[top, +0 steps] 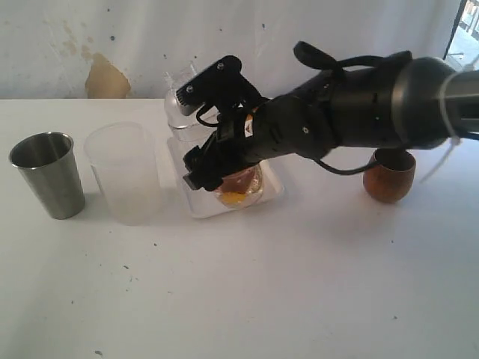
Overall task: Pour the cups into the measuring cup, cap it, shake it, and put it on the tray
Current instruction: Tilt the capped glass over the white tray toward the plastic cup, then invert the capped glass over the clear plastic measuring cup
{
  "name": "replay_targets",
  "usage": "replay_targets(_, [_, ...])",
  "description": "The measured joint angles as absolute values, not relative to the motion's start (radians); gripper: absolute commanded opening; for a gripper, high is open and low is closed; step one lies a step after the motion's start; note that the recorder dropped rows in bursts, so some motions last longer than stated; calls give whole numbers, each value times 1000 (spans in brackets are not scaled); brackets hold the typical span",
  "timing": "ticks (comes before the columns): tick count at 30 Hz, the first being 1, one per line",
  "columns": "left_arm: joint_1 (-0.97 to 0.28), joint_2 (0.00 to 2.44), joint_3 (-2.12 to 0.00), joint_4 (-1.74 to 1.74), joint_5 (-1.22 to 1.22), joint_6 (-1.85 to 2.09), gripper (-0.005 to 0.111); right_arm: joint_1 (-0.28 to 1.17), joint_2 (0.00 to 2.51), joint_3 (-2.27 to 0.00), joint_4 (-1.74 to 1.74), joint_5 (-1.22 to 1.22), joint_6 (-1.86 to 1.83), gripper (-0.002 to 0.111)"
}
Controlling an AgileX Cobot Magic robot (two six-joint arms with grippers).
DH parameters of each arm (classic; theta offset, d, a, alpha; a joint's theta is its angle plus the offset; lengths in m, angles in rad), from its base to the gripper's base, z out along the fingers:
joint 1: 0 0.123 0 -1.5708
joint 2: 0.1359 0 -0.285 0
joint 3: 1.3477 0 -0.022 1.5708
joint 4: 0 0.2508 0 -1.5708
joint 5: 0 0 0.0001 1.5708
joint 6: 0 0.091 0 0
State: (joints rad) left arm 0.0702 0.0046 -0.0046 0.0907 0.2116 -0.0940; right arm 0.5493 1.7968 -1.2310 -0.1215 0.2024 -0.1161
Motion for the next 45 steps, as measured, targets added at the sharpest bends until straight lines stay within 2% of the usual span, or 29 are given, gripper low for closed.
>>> replay_targets(8, [70, 5, -5, 91, 212, -94, 1, 533, 1909, -1403, -156, 206, -134, 0])
replay_targets(16, [70, 5, -5, 91, 212, -94, 1, 512, 1924, -1408, -157, 174, -51, 0])
replay_targets(21, [70, 5, -5, 91, 212, -94, 1, 505, 1919, -1455, -191, 300, -175, 0])
replay_targets(25, [70, 5, -5, 91, 212, -94, 1, 505, 1919, -1484, -267, 394, -206, 0])
replay_targets(45, [70, 5, -5, 91, 212, -94, 1, 539, 1919, -1501, -640, 422, -203, 0])
